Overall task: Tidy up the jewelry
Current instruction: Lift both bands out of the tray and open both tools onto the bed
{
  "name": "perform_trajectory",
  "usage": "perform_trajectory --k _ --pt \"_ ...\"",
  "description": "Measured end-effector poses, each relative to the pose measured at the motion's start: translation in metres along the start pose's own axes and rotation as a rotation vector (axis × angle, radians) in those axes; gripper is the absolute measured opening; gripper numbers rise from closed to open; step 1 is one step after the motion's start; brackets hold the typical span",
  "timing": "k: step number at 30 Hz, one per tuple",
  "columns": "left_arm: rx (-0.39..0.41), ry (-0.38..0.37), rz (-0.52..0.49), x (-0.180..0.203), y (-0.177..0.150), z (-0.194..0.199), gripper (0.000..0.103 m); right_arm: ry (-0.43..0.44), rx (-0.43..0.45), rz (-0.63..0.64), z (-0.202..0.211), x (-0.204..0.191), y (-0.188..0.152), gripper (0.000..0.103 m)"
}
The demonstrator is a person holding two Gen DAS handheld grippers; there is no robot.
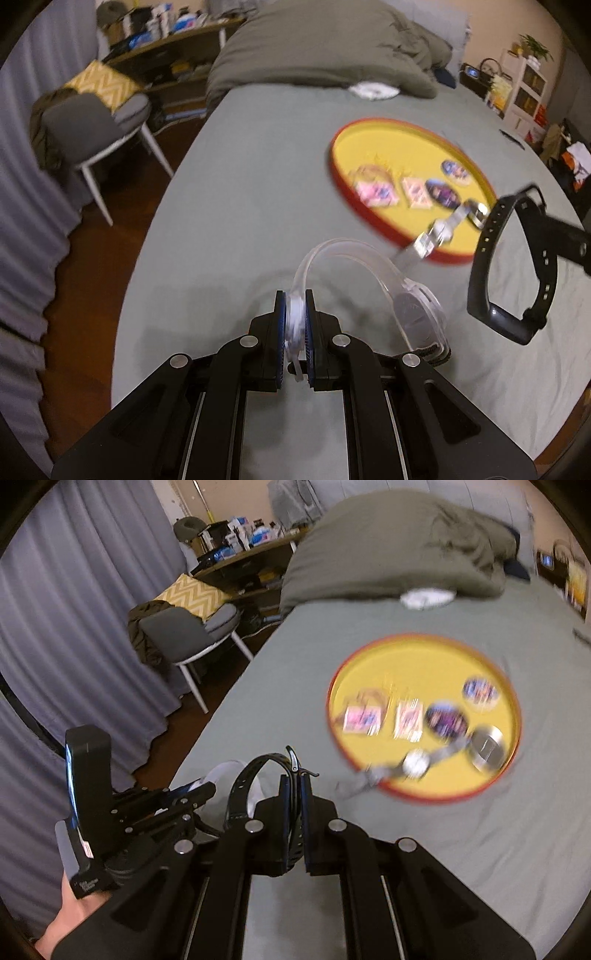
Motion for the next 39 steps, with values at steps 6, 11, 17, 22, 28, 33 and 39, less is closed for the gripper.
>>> perform_trajectory --k 6,11,17,22,28,33,39 --pt "-0.053 0.044 -0.03 -0.015 -0.054 -0.026 0.009 0.011 -0.086 -0.069 -0.043 0.019 -0.057 0.007" --pt "-0.08 0.035 -0.001 -0.017 -0.079 -0.049 0.009 -0.069 -0.175 -0.074 -0.072 0.046 -0.082 0.007" --pt "-0.039 0.055 -0.004 -0.012 -0.085 -0.053 0.009 -0.145 -0.243 -0.081 -0.089 0.075 -0.102 0.006" --pt "-0.018 0.079 -0.027 -0.01 -0.089 -0.052 0.01 -0.167 -0.25 -0.017 -0.09 0.069 -0.11 0.014" --pt "-0.026 0.109 -0.029 -0.007 -0.086 -0.049 0.096 -0.138 -0.246 -0.023 -0.085 0.059 -0.109 0.07" --pt "0.003 0.151 -0.049 -0.004 -0.083 -0.038 0.097 -0.112 -0.163 -0.046 -0.065 0.055 -0.095 0.086" --pt "0.092 0.127 -0.036 0.009 -0.058 -0.004 0.097 -0.107 -0.044 -0.068 -0.027 0.066 -0.078 0.088"
Point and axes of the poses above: each gripper's, at about its wrist camera, not at the fingertips, and z roughly against the way its jaws point, x to its right, y to its top, the point moved 4 cm from there along -z, roughly the way its jaws point, and after that the axes turned 1 degree about -x, right-handed, at the moved point
